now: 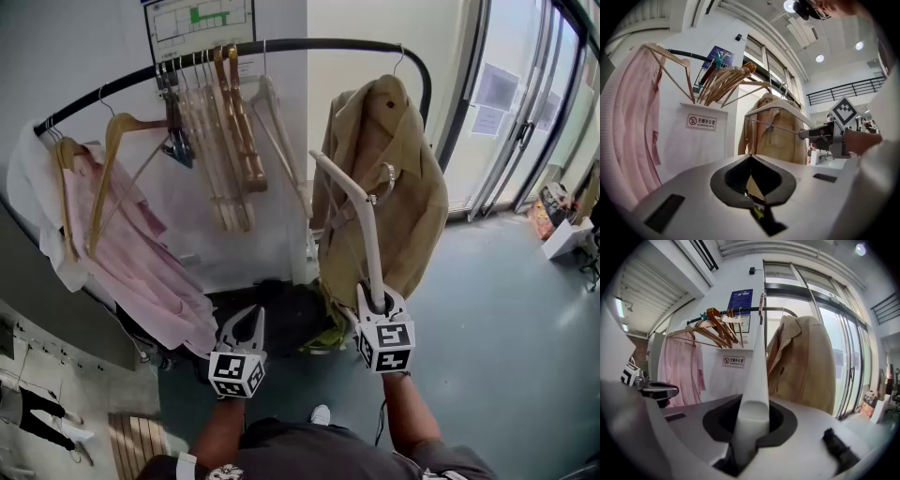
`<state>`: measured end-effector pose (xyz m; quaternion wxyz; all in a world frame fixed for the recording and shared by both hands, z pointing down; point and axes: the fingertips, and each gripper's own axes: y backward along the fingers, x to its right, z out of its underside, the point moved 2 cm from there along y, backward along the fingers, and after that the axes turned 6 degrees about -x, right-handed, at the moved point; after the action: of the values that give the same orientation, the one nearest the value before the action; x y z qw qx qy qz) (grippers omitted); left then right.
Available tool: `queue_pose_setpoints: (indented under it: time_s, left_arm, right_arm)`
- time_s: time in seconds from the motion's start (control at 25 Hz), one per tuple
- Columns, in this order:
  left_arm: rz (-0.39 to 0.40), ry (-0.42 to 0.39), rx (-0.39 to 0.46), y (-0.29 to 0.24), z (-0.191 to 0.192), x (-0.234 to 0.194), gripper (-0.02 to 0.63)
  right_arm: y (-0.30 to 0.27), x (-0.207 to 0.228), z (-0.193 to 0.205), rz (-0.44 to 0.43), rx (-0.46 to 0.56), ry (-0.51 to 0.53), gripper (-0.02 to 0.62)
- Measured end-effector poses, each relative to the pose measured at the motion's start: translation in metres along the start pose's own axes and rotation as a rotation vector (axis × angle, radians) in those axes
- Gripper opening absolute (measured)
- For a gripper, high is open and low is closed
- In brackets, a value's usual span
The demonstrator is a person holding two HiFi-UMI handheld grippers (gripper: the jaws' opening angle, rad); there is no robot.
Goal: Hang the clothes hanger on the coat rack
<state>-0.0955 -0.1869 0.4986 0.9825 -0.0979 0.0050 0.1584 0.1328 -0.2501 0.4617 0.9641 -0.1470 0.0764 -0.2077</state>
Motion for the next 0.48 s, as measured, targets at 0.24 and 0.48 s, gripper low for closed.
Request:
queue_pose_setpoints:
  time_s: [0.24, 0.48]
  left_arm:
    - [-0.033, -0.005, -0.017, -0.003, 0.0, -0.014, 0.009]
    - [-0.044, -0.013, 0.003, -0.006, -0.008, -0.044, 0.009]
  right_arm:
    - [-0.028, 0.006, -0.029, -0.023, -0.005, 0.031, 0.069]
    - [-0.065, 0.009, -0.077, -0.044, 0.009, 0.03, 0.069]
